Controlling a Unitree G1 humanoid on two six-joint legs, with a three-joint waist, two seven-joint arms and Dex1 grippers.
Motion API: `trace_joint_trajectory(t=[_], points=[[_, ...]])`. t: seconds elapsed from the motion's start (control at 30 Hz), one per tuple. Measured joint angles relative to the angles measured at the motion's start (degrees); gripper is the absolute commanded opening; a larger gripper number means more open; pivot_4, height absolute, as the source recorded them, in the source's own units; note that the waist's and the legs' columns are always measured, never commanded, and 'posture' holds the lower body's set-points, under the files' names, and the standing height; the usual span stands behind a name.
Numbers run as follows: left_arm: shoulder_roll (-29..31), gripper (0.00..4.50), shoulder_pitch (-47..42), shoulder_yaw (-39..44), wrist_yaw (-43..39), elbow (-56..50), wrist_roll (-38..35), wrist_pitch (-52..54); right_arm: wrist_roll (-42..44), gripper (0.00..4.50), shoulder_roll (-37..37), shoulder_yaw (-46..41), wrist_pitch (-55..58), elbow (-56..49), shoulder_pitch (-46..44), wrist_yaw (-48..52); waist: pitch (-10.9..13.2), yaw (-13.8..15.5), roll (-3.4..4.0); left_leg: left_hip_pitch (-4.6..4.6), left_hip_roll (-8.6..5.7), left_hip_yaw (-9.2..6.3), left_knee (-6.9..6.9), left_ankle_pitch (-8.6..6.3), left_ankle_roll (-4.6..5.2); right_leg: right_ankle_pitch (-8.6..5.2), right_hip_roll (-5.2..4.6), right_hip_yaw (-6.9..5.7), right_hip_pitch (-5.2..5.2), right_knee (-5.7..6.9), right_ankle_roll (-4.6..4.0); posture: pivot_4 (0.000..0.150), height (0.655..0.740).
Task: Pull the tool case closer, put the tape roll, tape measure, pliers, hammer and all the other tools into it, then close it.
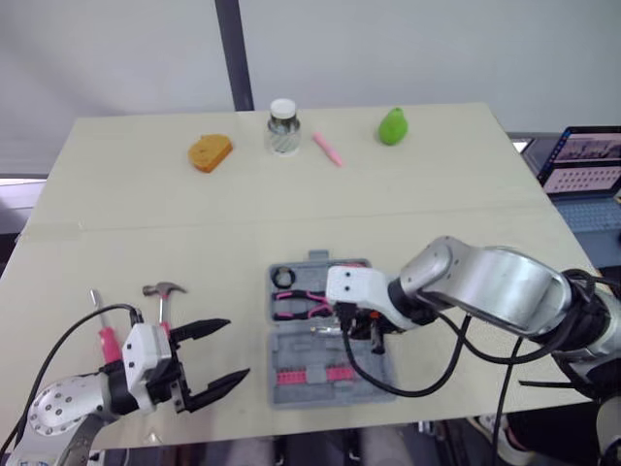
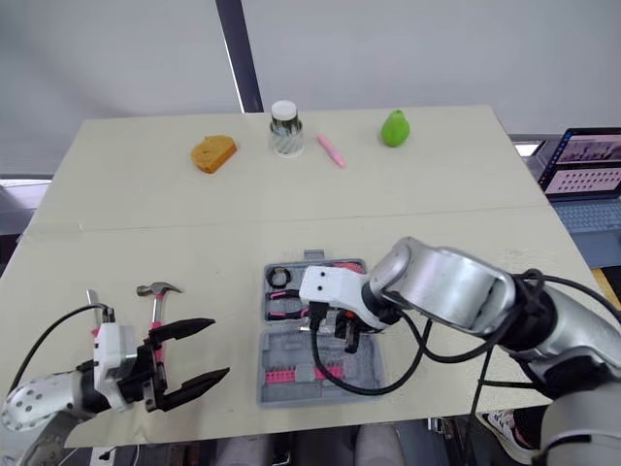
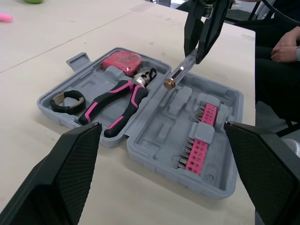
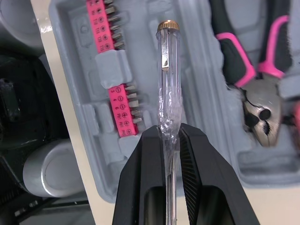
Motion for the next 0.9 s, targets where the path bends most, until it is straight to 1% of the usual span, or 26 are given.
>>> trace_joint_trajectory(t=[0.3, 0.5, 0.63, 0.77, 0.9], points=[[0.1, 4.5, 0.3, 0.1, 1.2, -1.4, -0.1, 2.4, -4.7, 0.03, 4.6, 5.8, -4.4, 5.9, -2.0, 0.0, 0.0, 0.0, 0.0, 0.0, -0.01, 0.0, 0.0, 0.0, 0.0, 0.0, 0.03, -0.02, -0.02, 0.02, 0.0, 0.15, 0.695], [0.4, 4.5, 2.4, 0.5, 0.6, -1.4, 0.0, 2.1, -7.2, 0.03, 7.3, 8.3, -6.8, 9.2, -2.6, 0.3, 0.0, 0.0, -0.01, -0.01, -0.02, 0.0, 0.0, 0.0, 0.0, 0.0, 0.03, -0.04, -0.03, 0.04, 0.0, 0.15, 0.695], [0.6, 4.5, 5.2, 1.7, -2.0, -0.1, 1.5, -1.8, -8.6, 0.03, 8.5, 9.2, -7.9, 10.5, -2.6, 0.5, 0.0, -0.1, -0.01, -0.01, -0.01, 0.0, 0.0, 0.0, 0.0, 0.0, 0.05, -0.06, -0.05, 0.04, 0.0, 0.15, 0.695], [0.5, 4.5, 7.1, 2.3, -4.4, 4.1, 3.7, -6.6, -9.9, 0.03, 10.1, 9.8, -8.8, 12.5, -2.6, 0.6, 0.0, 0.0, -0.01, -0.01, -0.02, 0.03, 0.0, 0.0, 0.0, 0.0, 0.05, -0.09, -0.09, 0.06, 0.0, 0.15, 0.695], [-0.1, 4.5, 8.1, 2.4, -5.3, 6.5, 4.6, -9.9, -10.9, 0.03, 11.4, 11.3, -9.7, 14.3, -2.6, 0.9, 0.0, 0.0, -0.01, -0.05, -0.02, 0.04, 0.0, 0.0, 0.0, 0.0, 0.0, -0.13, -0.13, 0.09, 0.0, 0.15, 0.695]])
